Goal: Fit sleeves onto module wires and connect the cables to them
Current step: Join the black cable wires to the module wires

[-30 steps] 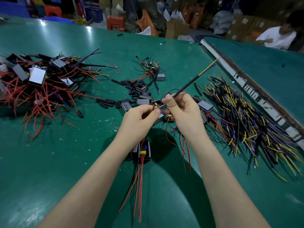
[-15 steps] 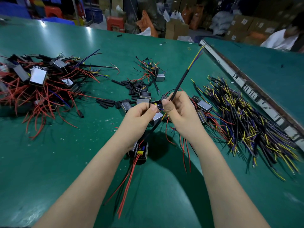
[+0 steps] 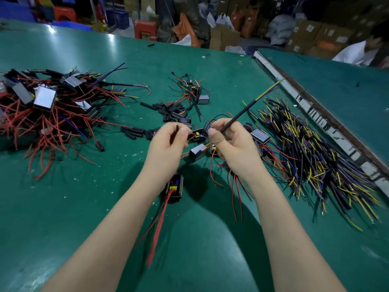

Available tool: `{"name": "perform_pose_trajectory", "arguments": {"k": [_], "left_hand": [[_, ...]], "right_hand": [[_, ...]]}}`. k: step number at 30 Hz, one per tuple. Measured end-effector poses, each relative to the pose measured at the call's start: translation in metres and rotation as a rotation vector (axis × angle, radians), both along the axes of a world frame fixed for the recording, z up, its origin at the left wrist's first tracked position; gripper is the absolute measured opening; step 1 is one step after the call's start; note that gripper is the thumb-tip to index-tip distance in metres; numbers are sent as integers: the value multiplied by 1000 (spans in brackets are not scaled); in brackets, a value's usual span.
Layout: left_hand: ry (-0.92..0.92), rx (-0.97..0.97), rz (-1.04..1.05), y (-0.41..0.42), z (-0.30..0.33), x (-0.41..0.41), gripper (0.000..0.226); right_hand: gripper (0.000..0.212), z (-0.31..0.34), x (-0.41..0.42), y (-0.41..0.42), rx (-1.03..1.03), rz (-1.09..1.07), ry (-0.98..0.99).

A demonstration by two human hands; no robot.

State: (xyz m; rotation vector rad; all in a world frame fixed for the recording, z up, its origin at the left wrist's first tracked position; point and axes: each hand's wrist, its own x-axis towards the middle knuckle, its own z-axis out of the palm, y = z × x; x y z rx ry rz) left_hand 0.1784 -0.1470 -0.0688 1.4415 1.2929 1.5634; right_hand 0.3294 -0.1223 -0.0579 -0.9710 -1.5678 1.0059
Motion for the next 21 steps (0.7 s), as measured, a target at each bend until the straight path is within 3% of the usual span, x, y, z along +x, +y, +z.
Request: {"name": "perform_pose_trajectory", "arguments": {"k": [4, 8, 10, 16, 21], "left_hand": [[191, -10, -10, 0, -4, 10, 24], [-28, -81, -42, 0, 0, 7, 31], [-44, -102, -37, -1, 2, 6, 30], [218, 35, 31, -3, -2, 2, 24], [45, -6, -12, -5, -1, 2, 21]], "right_hand": [[12, 2, -11, -3, -9, -15, 152], [14, 1, -14, -4, -48, -103, 282], [16, 0, -15, -4, -58, -139, 280], [21, 1, -21, -9, -58, -62, 341], [22, 1, -23, -10, -50, -131, 377]]}}
